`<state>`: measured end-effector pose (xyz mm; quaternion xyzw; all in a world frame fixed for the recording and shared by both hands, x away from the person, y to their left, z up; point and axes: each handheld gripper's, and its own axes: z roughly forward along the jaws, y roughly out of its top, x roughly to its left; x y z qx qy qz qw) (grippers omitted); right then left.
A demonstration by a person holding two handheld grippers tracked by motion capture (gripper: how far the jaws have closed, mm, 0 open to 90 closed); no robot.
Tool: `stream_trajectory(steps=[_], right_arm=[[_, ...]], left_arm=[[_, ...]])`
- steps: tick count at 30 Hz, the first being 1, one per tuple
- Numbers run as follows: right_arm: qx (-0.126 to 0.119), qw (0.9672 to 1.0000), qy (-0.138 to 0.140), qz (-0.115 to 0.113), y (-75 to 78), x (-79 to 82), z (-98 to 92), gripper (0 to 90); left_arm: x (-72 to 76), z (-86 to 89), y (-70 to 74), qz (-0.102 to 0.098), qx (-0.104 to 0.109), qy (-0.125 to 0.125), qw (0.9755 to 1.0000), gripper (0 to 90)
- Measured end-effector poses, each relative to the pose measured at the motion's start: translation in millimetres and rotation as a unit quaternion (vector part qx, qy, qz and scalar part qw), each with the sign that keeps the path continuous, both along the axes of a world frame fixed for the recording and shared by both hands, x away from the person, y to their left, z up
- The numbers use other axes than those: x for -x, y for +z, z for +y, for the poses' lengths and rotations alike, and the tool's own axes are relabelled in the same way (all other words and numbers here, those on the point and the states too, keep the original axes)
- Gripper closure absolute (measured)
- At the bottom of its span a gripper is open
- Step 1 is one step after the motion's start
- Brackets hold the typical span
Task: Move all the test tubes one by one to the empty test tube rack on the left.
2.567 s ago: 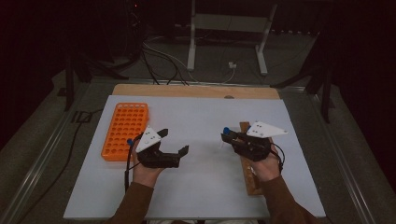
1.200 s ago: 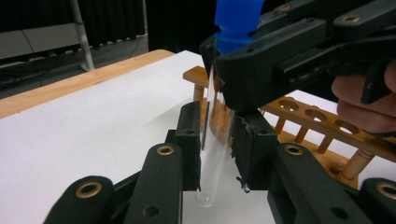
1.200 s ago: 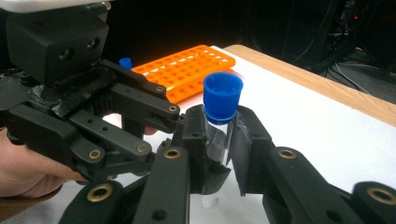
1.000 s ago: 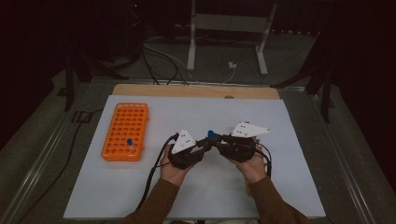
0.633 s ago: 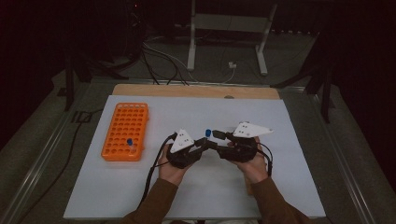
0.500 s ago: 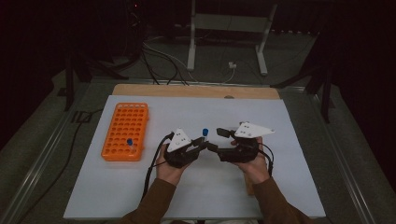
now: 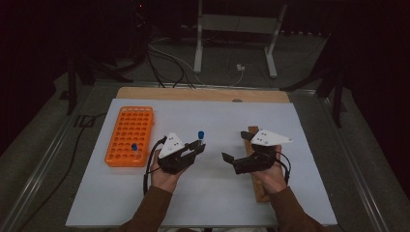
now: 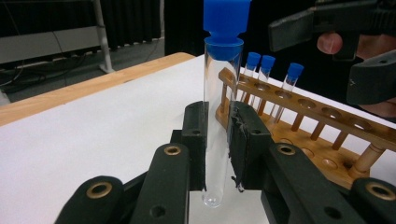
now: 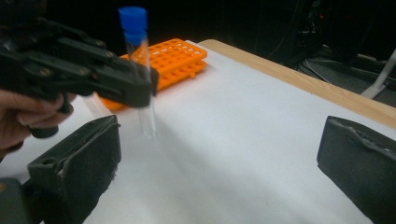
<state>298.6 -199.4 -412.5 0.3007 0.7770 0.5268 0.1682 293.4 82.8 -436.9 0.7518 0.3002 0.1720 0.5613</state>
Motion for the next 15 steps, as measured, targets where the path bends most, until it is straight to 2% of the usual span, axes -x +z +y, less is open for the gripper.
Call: stream_trajectory(steps=[15], right_arm=[[0.006,0.9997,-0.023,0.005,-10.0,4.6,-28.7,0.0]], left_arm=[[3.7,29.1,7.3,-0.006,0.009,0.019,0.9998,78.2]])
